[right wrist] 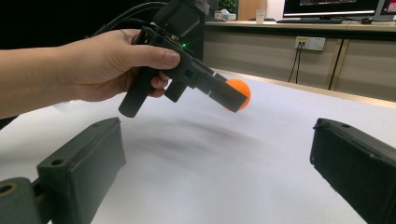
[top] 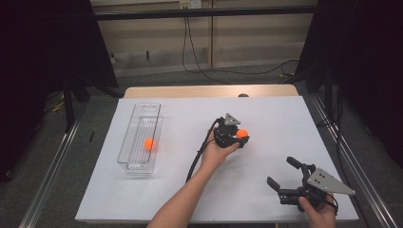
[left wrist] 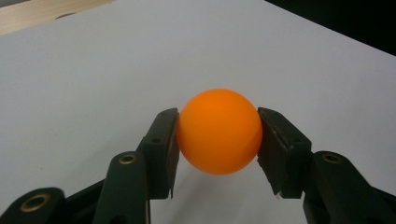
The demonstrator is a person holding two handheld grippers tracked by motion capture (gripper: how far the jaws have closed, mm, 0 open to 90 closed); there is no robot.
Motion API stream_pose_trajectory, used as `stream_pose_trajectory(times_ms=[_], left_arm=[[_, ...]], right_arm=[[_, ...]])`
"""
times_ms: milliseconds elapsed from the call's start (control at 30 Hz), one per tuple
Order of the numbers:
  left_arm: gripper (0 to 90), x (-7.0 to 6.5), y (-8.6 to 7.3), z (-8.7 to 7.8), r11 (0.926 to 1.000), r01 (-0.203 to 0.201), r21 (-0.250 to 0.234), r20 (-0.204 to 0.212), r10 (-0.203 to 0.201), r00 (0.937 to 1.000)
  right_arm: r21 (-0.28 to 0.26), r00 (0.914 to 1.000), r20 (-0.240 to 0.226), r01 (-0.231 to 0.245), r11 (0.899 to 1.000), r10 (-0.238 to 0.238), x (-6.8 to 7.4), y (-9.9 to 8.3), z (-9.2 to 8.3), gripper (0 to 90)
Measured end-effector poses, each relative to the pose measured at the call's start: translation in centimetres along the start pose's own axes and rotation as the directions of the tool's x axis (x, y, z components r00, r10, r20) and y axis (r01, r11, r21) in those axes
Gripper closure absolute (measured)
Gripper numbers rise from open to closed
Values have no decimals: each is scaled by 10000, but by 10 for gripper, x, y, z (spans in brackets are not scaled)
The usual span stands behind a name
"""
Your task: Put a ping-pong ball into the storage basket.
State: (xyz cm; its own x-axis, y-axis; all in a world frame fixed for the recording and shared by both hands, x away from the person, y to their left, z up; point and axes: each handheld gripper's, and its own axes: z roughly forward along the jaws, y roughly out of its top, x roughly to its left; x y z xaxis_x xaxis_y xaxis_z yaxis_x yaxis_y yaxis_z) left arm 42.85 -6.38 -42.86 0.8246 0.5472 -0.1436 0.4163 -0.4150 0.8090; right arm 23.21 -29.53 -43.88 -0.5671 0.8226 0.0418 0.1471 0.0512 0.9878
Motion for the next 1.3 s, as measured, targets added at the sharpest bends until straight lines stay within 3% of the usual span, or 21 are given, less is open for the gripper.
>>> stream_pose_trajectory(times_ms=[767, 967, 1300], left_arm=[[510, 5, -8, -18, 9997, -69, -219, 93, 71, 9999], [509, 7, -10, -22, 9997, -215, -149, -65, 214, 9998], [509, 12, -13, -31, 9994, -1, -345, 61, 3, 10000]], right_arm=[[21, 10000, -26, 25, 10000, -25, 0, 0, 1, 24], [53, 10000, -31, 12, 10000, -12, 0, 0, 1, 24], [19, 10000, 1, 52, 10000, -52, 0, 0, 1, 24]])
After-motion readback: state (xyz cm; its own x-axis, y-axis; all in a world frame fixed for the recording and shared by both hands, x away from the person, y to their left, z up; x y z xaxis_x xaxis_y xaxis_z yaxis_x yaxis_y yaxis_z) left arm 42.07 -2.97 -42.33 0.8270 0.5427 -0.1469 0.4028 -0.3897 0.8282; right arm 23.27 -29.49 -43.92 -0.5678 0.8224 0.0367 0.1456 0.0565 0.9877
